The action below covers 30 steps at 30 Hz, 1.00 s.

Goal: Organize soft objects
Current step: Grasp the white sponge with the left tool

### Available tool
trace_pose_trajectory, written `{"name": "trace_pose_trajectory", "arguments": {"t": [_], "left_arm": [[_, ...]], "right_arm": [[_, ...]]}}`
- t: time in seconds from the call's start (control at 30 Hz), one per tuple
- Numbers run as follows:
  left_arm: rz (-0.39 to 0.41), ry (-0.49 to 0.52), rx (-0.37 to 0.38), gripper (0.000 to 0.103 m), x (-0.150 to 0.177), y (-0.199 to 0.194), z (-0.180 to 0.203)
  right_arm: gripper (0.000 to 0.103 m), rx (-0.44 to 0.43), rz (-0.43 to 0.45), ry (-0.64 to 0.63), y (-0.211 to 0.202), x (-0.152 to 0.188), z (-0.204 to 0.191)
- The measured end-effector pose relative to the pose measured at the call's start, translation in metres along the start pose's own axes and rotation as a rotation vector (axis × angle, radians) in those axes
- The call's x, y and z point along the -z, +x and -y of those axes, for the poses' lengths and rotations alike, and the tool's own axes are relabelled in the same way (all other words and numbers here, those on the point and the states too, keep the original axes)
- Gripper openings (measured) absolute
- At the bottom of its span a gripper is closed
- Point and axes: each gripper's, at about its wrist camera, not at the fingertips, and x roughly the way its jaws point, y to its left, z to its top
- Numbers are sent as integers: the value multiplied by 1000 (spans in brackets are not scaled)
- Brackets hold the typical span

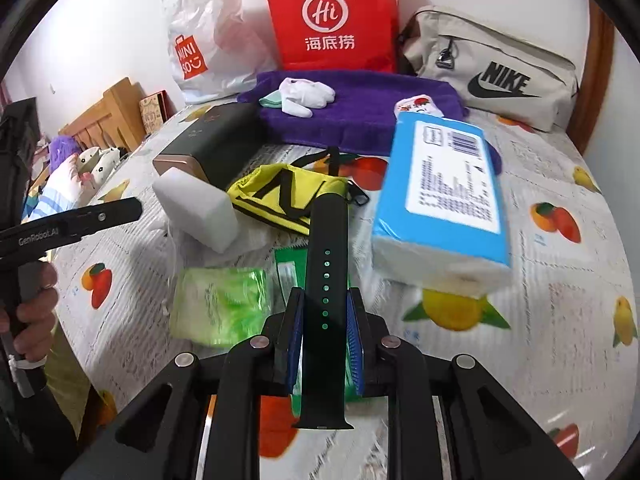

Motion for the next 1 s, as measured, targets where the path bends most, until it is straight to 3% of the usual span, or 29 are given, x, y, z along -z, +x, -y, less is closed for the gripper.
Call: {"name": "trace_pose_trajectory", "arguments": {"t": [0.27, 0.53, 0.8, 1.0], "left_arm": [[-14, 126, -27, 87, -2, 17, 41], [-4, 320, -221, 87, 0, 48, 74], [17, 186, -127, 80, 1, 52, 51], [55, 154, -141, 80, 2, 32, 41]], "right_arm": [[21, 2, 12, 38, -11, 14, 22], [21, 21, 1, 79, -7, 23, 43], [21, 26, -37, 82, 7, 29, 51], [21, 26, -65, 87, 12, 34, 52]]}}
